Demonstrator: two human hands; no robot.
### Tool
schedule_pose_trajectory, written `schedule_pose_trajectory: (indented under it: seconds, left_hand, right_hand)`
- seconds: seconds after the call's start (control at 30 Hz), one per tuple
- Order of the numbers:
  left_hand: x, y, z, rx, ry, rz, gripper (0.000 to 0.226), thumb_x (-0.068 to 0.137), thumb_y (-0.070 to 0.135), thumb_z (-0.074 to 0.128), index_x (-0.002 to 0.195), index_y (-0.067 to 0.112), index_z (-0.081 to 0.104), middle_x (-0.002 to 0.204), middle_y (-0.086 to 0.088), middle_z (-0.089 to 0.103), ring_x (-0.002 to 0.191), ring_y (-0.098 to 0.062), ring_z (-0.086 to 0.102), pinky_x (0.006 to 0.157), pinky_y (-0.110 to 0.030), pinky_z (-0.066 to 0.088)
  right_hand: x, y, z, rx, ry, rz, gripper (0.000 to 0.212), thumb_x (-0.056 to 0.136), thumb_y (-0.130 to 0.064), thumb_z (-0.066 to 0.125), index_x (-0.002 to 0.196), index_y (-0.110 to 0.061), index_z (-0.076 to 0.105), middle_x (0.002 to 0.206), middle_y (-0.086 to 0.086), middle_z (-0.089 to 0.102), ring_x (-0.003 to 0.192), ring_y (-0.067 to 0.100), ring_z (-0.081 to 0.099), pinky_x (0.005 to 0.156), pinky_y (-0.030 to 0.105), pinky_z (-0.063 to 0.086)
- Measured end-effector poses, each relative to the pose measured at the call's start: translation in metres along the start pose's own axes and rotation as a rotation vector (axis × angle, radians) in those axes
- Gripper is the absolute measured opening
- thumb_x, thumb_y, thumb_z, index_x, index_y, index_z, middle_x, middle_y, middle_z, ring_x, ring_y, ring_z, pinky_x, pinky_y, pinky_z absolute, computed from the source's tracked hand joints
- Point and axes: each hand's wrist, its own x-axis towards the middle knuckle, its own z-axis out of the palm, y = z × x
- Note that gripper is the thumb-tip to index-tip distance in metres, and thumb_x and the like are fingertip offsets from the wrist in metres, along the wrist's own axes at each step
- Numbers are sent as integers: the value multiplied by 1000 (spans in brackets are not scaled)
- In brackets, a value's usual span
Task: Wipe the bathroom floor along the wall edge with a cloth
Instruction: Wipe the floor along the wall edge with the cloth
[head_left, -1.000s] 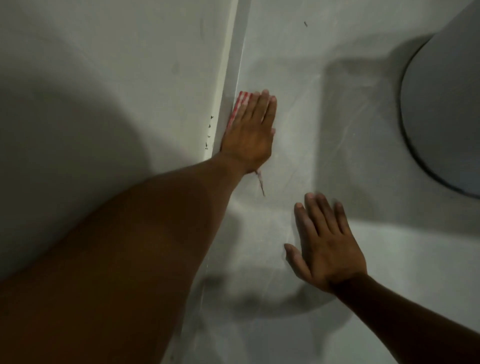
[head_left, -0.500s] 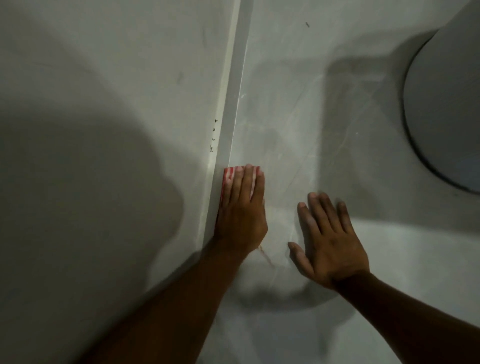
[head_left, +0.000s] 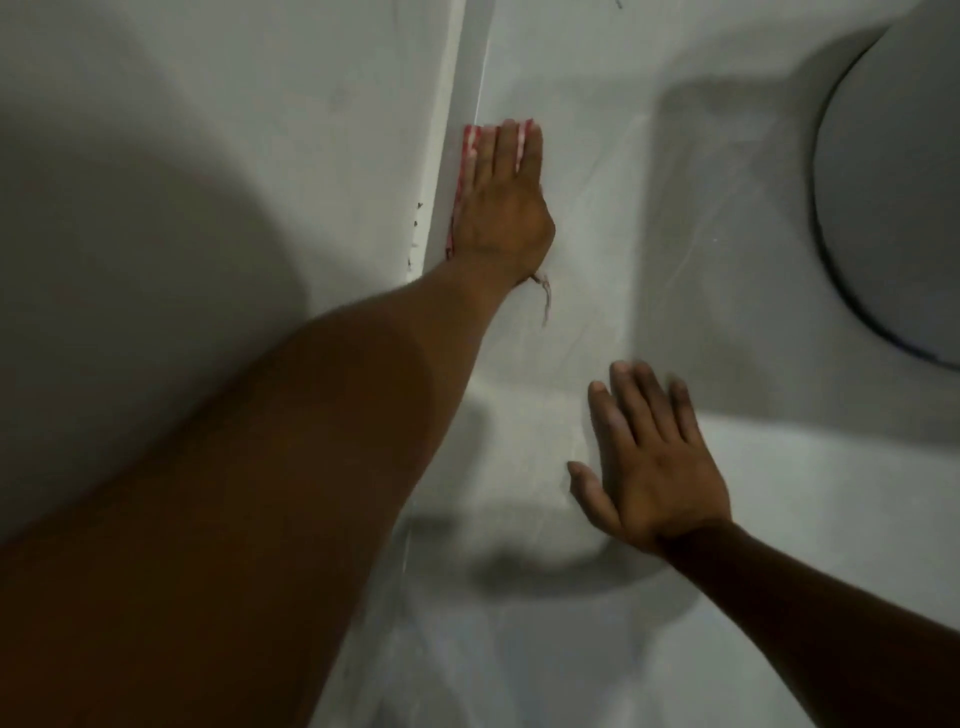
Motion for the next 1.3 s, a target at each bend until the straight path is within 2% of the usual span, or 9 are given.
schedule_pose_trajectory:
  seconds: [0.17,0.3,0.4,0.67,0.77,0.9,1.03,1.13,1.3]
  left_hand:
    - [-188,4,4,-102,9,-55,67,99,17,42,163,8,24,170,-17,26,160,-40,13,130,-55,15]
    - [-352,18,-1,-110,-150,-154,60,101,13,47,160,8,34,168,-16,32,159,-40,19,125,-59,27]
    - [-323,8,2,-101,-191,-102,60,102,15,51,159,9,36,167,-17,34,158,-40,22,126,-59,25]
    - [-56,6,-13,-106,-54,-127,69,98,18,36,164,12,18,173,-18,16,161,-35,8,131,-44,0]
    - [-97,3,-10,-127,-27,-101,77,93,11,36,166,13,11,174,-17,9,161,-37,1,133,-44,1]
    - [-255,10,4,-176,27,-117,73,93,4,29,164,13,20,173,-14,18,162,-35,4,131,-49,17]
    - [-390,16,-3,-153,-98,-178,69,99,6,51,163,13,26,172,-13,22,162,-34,9,130,-51,22]
    - [-380,13,-7,-202,-117,-129,61,103,18,52,161,10,33,169,-17,28,160,-38,14,129,-54,22]
    - [-253,7,5,-181,77,-104,54,105,17,44,158,8,38,166,-20,35,157,-42,25,128,-52,25]
  right_hand:
    - [0,-1,-2,6,-18,5,88,91,-59,48,158,-5,32,167,23,24,158,37,13,127,55,3]
    - [-1,0,0,7,-16,-1,88,92,-60,44,159,-5,27,169,22,19,159,35,7,127,55,3]
    - [0,0,0,-5,-27,10,87,93,-61,41,160,-6,27,169,22,18,160,35,7,128,53,0]
    - [-1,1,2,-37,-7,3,86,95,-63,37,160,-8,26,169,21,20,160,34,8,128,52,1]
    - [-2,0,0,-22,1,5,87,93,-60,43,159,-6,30,168,22,22,159,36,12,128,55,4]
    - [0,0,-2,-15,-9,4,87,93,-61,42,158,-4,30,168,23,22,158,37,12,127,55,4]
    - [0,1,1,21,37,-19,87,91,-58,48,156,-2,33,166,26,25,156,41,16,127,55,1]
    - [-2,2,5,36,33,-21,88,91,-59,47,157,-4,30,166,26,23,157,41,14,126,54,-3]
    - [0,2,3,41,-1,-26,88,92,-60,42,158,-4,25,167,26,18,157,41,10,126,57,-2]
